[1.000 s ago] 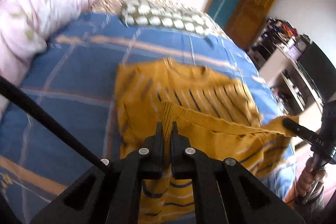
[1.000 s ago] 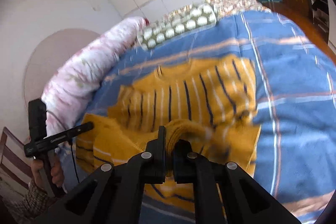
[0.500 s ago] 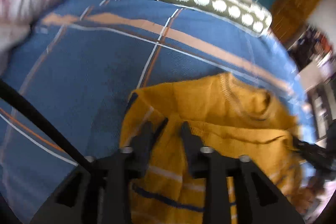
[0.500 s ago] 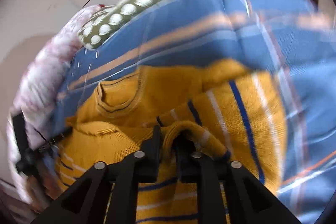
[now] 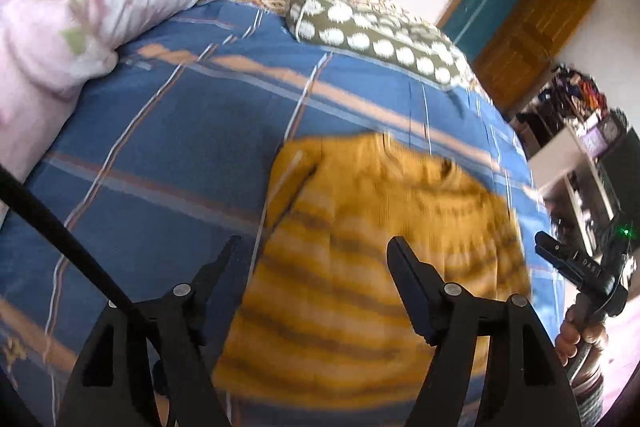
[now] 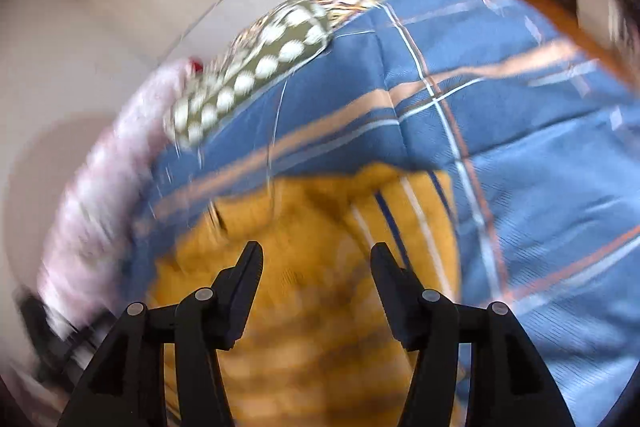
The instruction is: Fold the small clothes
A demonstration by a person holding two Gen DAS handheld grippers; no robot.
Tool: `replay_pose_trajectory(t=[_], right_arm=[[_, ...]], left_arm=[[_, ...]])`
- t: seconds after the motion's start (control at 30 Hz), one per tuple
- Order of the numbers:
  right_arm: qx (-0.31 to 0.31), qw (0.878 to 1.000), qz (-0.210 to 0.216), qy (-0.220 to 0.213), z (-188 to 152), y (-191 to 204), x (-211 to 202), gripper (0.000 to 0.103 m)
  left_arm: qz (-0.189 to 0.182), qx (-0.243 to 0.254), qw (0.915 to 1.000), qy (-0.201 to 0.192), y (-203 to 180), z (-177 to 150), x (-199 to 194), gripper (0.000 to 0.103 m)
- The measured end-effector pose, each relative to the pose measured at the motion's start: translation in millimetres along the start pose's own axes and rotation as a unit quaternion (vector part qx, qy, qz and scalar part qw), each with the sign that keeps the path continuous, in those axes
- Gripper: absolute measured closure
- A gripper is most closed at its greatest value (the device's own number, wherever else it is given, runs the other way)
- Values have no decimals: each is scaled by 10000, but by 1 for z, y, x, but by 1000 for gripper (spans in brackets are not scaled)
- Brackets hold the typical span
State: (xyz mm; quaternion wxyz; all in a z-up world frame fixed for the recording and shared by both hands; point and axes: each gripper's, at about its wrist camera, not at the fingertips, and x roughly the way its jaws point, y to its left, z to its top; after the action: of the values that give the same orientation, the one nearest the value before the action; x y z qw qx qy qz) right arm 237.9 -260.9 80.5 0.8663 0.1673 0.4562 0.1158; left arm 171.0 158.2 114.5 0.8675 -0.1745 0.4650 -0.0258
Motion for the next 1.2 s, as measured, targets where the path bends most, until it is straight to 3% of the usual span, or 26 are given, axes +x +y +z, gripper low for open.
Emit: replay_pose_trajectory(t=[0.1, 0.2, 0.23, 0.27, 0.3, 0.37, 0.53, 0.6, 0.63, 0.73, 0.83, 1.03, 1.2], right_arm=[[-477, 9974, -530, 90, -42, -3, -11, 42], [-383, 9962, -704, 337, -75, -25, -4, 43], [-349, 9962, -678, 423, -83, -30, 0, 51], [-356, 9962, -651, 455, -90, -35, 0, 74], [-283, 9965, -669, 405, -93, -40, -4, 85], [108, 9972, -589, 450, -96, -57, -17, 93], [388, 9938, -807, 653, -111, -85, -30, 93], [490, 9942, -742, 602, -111, -85, -41, 84], [472, 9948, -748, 510, -112, -82, -50, 79], [81, 9949, -997, 100, -109, -54, -74, 77], [-368, 9956, -849, -176, -107, -21, -83, 77], [-1110, 9920, -595, -30, -89, 46, -34, 77], [-950, 9929, -573, 437, -57, 53, 35, 77]], left_arm=[[-64, -96, 9998, 166, 6, -38, -17, 32], [-158, -265, 9991, 294, 9, -72, -28, 32], [-181, -309, 9988, 341, 10, -79, -29, 32], [-235, -383, 9981, 424, 11, -91, -34, 32], [-272, -428, 9977, 452, 14, -100, -39, 32], [-277, -458, 9975, 452, 15, -116, -49, 32], [86, -466, 9981, 384, 25, -150, -63, 32], [283, -453, 9977, 407, 30, -161, -62, 32], [376, -427, 9975, 414, 32, -165, -61, 32], [593, -304, 9970, 387, 35, -176, -57, 32], [761, -222, 9960, 415, 37, -185, -51, 32], [997, 165, 9946, 249, 26, -195, -54, 32], [980, 403, 9942, 184, 15, -195, -50, 29]])
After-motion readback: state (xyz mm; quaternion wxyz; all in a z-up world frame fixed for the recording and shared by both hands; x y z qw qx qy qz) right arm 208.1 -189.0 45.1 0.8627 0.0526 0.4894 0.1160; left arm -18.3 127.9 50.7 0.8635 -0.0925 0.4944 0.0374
